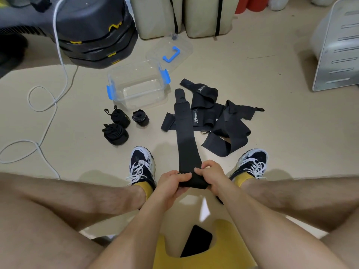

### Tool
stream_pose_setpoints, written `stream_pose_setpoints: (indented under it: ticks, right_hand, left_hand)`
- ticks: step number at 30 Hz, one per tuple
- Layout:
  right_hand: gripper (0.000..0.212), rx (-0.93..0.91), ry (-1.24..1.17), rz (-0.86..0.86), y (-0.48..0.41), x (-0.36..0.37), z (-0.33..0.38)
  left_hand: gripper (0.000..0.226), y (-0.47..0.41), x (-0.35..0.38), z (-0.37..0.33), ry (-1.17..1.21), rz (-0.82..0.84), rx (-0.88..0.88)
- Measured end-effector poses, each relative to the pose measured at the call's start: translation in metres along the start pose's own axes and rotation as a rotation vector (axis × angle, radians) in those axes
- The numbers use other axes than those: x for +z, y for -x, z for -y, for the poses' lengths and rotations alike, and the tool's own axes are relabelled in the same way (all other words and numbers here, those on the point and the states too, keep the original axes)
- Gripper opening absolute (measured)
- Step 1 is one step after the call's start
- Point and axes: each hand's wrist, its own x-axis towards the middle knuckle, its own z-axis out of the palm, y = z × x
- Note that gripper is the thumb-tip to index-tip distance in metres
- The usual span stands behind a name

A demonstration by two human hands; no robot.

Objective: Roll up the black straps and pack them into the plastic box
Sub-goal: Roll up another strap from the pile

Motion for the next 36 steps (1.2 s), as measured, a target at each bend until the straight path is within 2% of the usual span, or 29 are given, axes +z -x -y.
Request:
stream_pose_setpoints:
  ticks: [2, 5, 11, 15, 18, 20, 22, 27, 32, 36]
  right_hand:
    - [0.020, 0.015, -0.018, 0.088, 0.005, -0.004, 0.003]
    - [0.022, -0.013, 0.015, 0.186, 0.014, -0.008, 0.010]
    - [0.031, -0.023, 0.071, 0.181, 0.023, -0.012, 0.014]
    - [0.016, 0.005, -0.015, 0.172, 0.023, -0.013, 0.013]
    - [0.026, 0.025, -0.076, 0.257, 0.023, -0.014, 0.011]
    - [0.022, 0.006, -0.080, 0.321, 0.025, -0.016, 0.009]
    - [0.017, -0.008, -0.113, 0.320, 0.026, -0.017, 0.007]
    - [0.023, 0.026, -0.205, 0.262, 0.026, -0.020, 0.013]
    - [0.020, 0.070, -0.292, 0.217, 0.024, -0.016, 0.013]
    - [0.030, 0.073, -0.367, 0.269, 0.026, -0.014, 0.009]
  left_hand:
    - [0.026, -0.001, 0.000, -0.001, -0.009, -0.039, 0.011]
    - [0.028, 0.001, 0.000, -0.003, -0.018, -0.054, 0.027]
    - [0.012, 0.006, 0.004, -0.006, -0.080, -0.019, 0.025]
    - [0.012, 0.003, 0.007, -0.004, -0.101, -0.038, 0.021]
    - [0.013, 0.000, 0.007, -0.003, -0.114, -0.066, 0.000]
    - [0.017, 0.000, 0.005, -0.004, -0.111, -0.052, -0.018]
    - [0.019, 0.002, 0.003, -0.006, -0.067, -0.008, -0.046]
    - [0.028, 0.008, -0.002, -0.008, 0.095, 0.107, -0.066]
    - [0.014, 0.002, -0.001, -0.005, -0.045, 0.021, 0.053]
    - [0.030, -0.005, -0.002, -0.003, -0.146, -0.060, 0.100]
